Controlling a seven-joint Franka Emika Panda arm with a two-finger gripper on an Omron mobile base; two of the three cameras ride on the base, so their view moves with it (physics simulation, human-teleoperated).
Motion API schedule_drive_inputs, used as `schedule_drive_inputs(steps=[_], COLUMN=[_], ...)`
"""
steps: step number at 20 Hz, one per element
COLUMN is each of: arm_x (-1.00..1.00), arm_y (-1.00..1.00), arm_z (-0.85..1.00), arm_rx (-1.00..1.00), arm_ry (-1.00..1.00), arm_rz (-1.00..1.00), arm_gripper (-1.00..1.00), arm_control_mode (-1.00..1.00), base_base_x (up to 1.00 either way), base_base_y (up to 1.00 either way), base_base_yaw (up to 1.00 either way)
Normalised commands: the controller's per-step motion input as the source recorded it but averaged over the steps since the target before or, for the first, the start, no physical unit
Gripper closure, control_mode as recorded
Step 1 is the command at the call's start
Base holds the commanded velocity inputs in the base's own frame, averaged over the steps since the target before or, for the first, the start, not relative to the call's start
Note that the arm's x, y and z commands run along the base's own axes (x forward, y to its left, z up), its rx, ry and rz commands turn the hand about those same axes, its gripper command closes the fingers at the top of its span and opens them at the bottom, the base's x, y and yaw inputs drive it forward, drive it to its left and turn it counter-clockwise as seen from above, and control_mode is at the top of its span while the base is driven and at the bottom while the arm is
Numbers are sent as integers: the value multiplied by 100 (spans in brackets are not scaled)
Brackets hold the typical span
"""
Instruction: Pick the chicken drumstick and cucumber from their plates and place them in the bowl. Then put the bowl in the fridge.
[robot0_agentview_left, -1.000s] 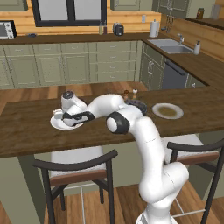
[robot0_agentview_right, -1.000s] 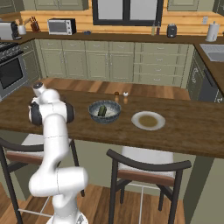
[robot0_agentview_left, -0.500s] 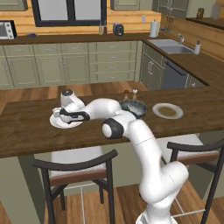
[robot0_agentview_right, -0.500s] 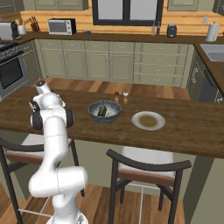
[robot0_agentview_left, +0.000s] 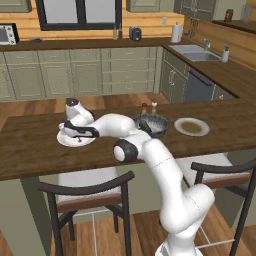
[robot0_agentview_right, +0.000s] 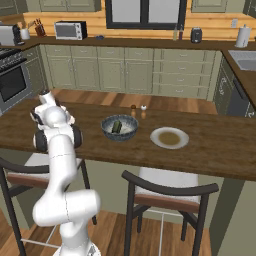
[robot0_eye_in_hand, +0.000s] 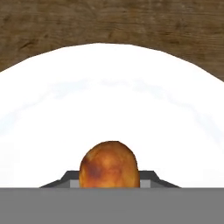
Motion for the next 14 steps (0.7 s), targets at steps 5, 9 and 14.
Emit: schedule_drive_inputs(steps=[5,9,14], arm_x=[-51,-100,-100], arm_y=[-40,-93,-100], arm_z=[78,95,83], arm_rx=[4,3,4], arm_ry=[-2,-5,-1], arm_rz=[0,0,0], arm_gripper=[100,100,100], arm_control_mode=[-100,-100,-100], base_base_x=[0,0,0], base_base_y=[0,0,0], base_base_yaw=[0,0,0])
